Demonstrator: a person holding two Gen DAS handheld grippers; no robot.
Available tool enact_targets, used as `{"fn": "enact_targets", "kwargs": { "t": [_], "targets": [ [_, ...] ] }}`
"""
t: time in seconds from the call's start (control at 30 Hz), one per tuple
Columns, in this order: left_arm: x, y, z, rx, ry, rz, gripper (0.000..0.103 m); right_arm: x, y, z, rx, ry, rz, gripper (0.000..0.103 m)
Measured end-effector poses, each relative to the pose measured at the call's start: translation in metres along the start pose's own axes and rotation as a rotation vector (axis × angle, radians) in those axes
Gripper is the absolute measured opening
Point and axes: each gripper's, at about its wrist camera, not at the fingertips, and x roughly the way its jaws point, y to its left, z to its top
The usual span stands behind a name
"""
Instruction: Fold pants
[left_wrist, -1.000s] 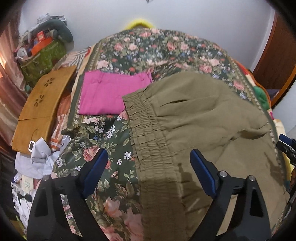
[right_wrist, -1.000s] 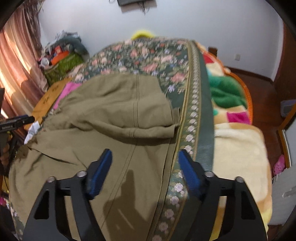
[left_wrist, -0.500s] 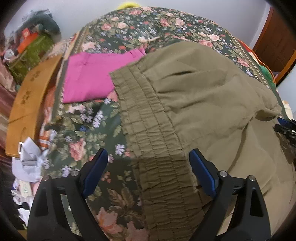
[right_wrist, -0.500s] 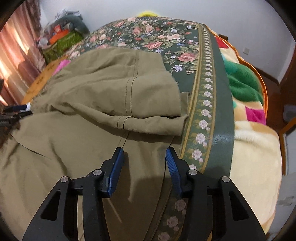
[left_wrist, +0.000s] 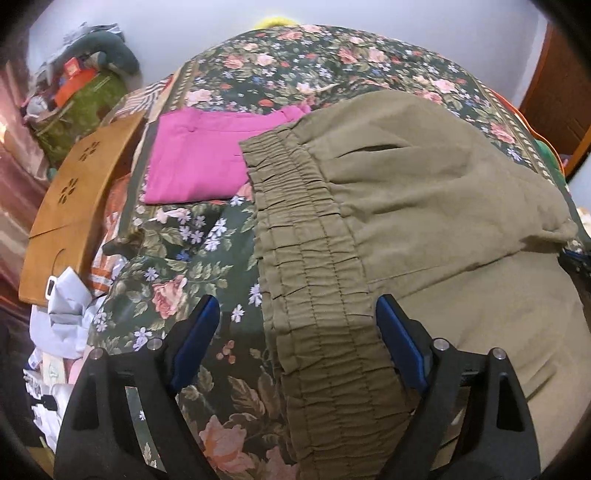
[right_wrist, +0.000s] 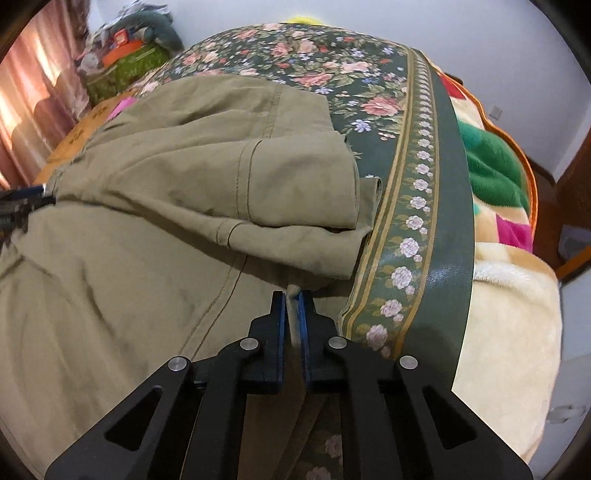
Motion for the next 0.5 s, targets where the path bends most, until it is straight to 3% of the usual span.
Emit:
{"fn": "enact_targets", "kwargs": {
  "t": [0.2,0.37,0.5],
  "targets": [
    [0.003,0.001,0.0,0.017,0.001,0.008,0.093,-0.005,-0.003,-0.005,0.021,-0.009,-0.001,0.005],
    [0.005,0.013,-0.001,-0.023,0.03,-0.067,0.095,-0.012,-0.004,-0.01,0.069,-0.034,0.017,0.005],
    [-0.001,0.012,0.0,-0.035,0.054,-0.069,0.095,-0.025,-0.002,-0.01,0.068,-0.05,0.037,0.009]
  ]
}}
